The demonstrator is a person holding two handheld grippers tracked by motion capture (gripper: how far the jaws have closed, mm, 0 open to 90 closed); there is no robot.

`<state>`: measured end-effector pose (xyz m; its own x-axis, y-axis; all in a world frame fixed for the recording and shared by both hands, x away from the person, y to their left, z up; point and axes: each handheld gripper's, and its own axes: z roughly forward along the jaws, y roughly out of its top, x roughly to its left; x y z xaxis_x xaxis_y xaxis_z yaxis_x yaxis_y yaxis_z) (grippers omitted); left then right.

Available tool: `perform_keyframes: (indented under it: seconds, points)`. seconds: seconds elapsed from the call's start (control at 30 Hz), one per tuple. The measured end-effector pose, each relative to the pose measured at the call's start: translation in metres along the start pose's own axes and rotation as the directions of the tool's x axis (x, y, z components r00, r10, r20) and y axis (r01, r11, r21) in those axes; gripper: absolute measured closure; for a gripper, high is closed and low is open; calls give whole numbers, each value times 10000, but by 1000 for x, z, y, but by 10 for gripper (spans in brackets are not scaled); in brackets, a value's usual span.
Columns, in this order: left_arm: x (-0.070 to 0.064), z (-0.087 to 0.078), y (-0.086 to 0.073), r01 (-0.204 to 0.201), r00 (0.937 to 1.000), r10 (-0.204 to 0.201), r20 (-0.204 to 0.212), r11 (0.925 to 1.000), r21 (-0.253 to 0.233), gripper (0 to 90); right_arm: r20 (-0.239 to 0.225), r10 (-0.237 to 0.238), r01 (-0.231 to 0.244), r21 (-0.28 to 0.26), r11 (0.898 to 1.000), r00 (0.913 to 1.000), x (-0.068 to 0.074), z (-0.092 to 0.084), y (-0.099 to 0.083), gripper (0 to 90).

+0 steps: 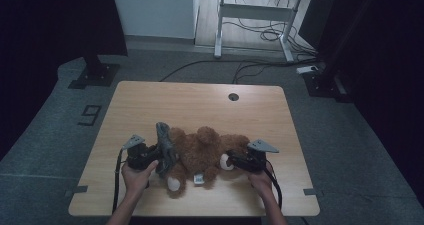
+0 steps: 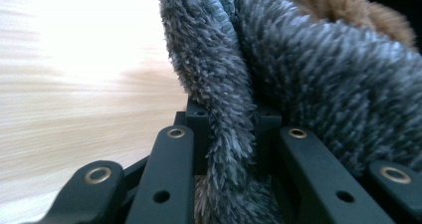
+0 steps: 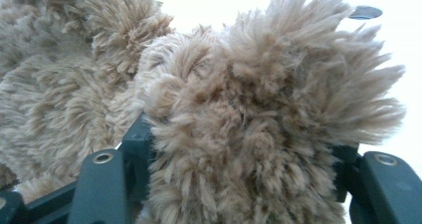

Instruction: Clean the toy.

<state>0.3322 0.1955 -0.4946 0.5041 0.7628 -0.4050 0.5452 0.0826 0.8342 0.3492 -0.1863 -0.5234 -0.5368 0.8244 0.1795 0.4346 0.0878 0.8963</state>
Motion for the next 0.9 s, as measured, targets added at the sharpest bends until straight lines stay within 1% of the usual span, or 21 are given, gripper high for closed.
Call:
perform_keyframes:
  seconds: [0.13, 0.17, 0.27, 0.33, 0.37, 0.4, 0.43, 0.5, 0.53, 0.57, 0.6, 0.63, 0.67, 0.73, 0.77, 0.8, 0.87, 0.9]
  points:
    - [-10, 11, 1, 267, 9983, -263, 526, 9996, -84, 758, 22, -2, 2, -1, 10000, 10000, 1, 0, 0, 359]
    - [-13, 15, 0, 227, 9980, -224, 592, 9997, -38, 758, 27, -2, 2, 2, 10000, 10000, 1, 0, 0, 359]
    - [-19, 27, -1, 12, 9991, -20, 426, 9998, 177, 759, 60, -10, 10, 9, 10000, 10000, 1, 1, 0, 360]
    - [-18, 35, -7, -65, 10000, 61, 74, 9984, 565, 763, 85, -1, 1, 18, 10000, 10000, 2, 1, 0, 360]
    - [-15, 40, -11, -44, 9999, 59, -159, 9957, 926, 765, 85, 6, -6, 12, 10000, 10000, 1, 1, 0, 360]
    - [-11, 44, -15, 121, 9997, -95, -214, 9923, 1237, 766, 85, -1, 1, 14, 10000, 10000, 2, 1, 0, 360]
    - [-5, 47, -21, 376, 9992, -352, -191, 9889, 1440, 766, 82, -16, 16, -7, 10000, 10000, 2, 1, 0, 359]
    - [2, 46, -23, 545, 9985, -524, -174, 9848, 1650, 766, 70, -43, 43, -11, 10000, 10000, 2, 1, 0, 359]
    - [3, 45, -23, 475, 9988, -447, -199, 9838, 1728, 767, 62, -37, 37, -14, 10000, 10000, 2, 1, 0, 359]
    - [4, 45, -24, 261, 9994, -210, -281, 9805, 1947, 767, 58, -32, 32, -11, 10000, 10000, 2, 1, 0, 359]
    - [3, 45, -24, -8, 9990, 107, -436, 9752, 2215, 766, 52, -45, 45, -15, 10000, 10000, 2, 1, 1, 359]
    - [4, 45, -24, -263, 9972, 429, -605, 9670, 2533, 766, 49, -47, 47, -10, 10000, 10000, 2, 1, 1, 359]
    - [6, 43, -24, -417, 9955, 636, -702, 9594, 2790, 765, 48, -48, 48, -1, 10000, 10000, 2, 1, 1, 359]
    - [11, 38, -25, -648, 9907, 980, -942, 9496, 3068, 763, 47, -73, 73, 1, 10000, 10000, 2, 0, 1, 359]
    - [14, 34, -25, -664, 9889, 1039, -1061, 9485, 3098, 762, 40, -73, 73, 1, 10000, 10000, 2, 0, 1, 359]
    - [17, 30, -24, -639, 9884, 1025, -1122, 9501, 3052, 762, 32, -72, 72, 0, 10000, 10000, 2, 0, 1, 359]
    - [24, 19, -21, -572, 9865, 975, -1314, 9579, 2813, 761, 23, -74, 74, 0, 10000, 10000, 1, 0, 1, 359]
    - [26, 13, -19, -516, 9858, 912, -1408, 9635, 2628, 761, 19, -75, 75, 26, 10000, 10000, 1, 0, 1, 359]
